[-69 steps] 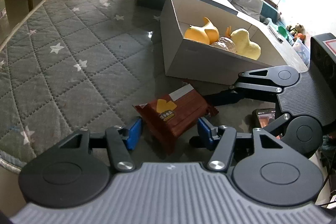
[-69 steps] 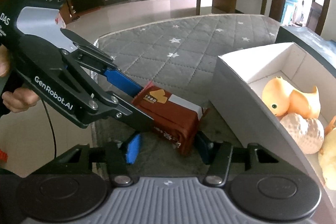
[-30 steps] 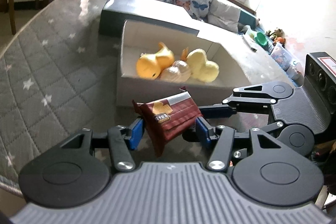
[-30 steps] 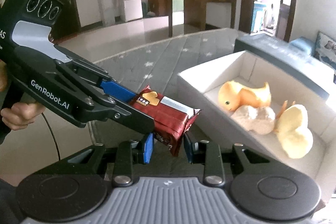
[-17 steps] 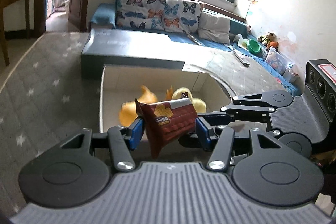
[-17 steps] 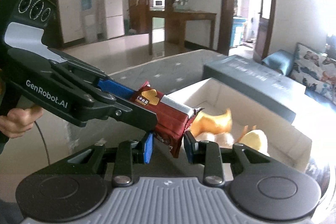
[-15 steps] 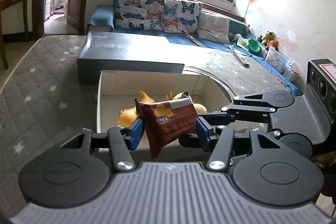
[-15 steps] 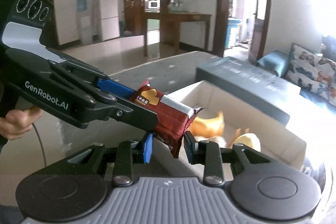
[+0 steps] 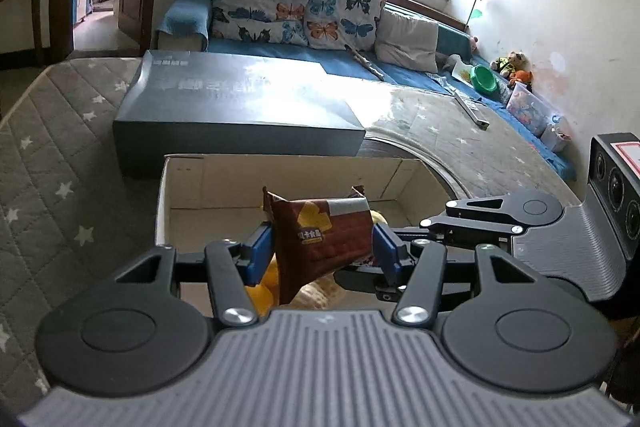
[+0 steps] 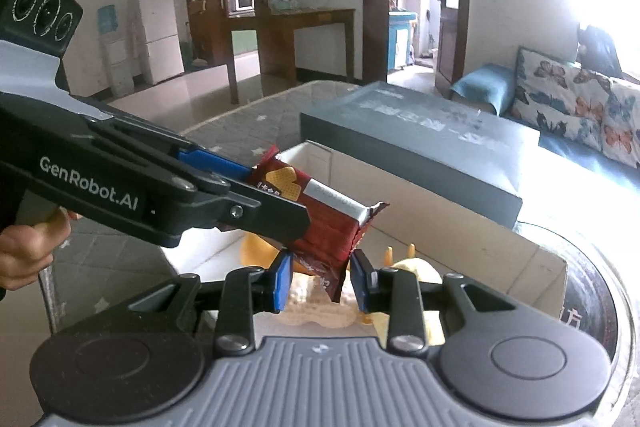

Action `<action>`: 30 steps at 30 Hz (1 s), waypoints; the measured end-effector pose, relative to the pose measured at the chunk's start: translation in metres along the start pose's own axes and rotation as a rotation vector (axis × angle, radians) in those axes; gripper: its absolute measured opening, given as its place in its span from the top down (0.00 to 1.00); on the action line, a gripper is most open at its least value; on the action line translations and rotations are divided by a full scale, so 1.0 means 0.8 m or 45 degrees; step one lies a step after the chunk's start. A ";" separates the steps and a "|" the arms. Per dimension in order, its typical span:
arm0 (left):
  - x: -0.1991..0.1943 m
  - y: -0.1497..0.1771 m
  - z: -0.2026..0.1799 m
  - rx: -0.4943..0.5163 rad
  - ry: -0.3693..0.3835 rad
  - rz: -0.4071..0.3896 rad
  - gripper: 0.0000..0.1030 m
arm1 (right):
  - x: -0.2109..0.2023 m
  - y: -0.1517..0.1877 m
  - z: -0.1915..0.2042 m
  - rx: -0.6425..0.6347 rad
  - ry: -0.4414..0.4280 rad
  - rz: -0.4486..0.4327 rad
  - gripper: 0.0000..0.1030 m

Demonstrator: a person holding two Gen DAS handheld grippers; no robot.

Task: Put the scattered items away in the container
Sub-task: 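Lift the snack bag with the left gripper and carry it into the box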

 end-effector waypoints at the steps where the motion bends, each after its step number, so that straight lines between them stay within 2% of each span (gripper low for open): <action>1: 0.003 0.000 0.003 -0.006 0.003 0.003 0.46 | 0.003 0.001 -0.002 0.002 0.002 0.004 0.70; 15: 0.025 0.008 0.024 -0.054 -0.020 0.046 0.46 | 0.036 0.016 -0.006 -0.013 0.055 0.054 0.70; 25: 0.025 0.012 0.023 -0.049 -0.060 0.050 0.46 | 0.031 0.017 -0.011 0.010 0.073 0.050 0.69; 30: 0.023 0.014 0.022 -0.049 -0.083 0.056 0.45 | 0.023 0.017 -0.014 0.037 0.078 0.038 0.65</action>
Point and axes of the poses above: each gripper's, at about its wrist camera, not at the fingertips, and x roughly the way its jaws point, z to its left, y to its underside, the point moved 10 cm from there along x, roughly the way its jaws point, and after that the axes turned 11 degrees about y, right-handed, at the moved point
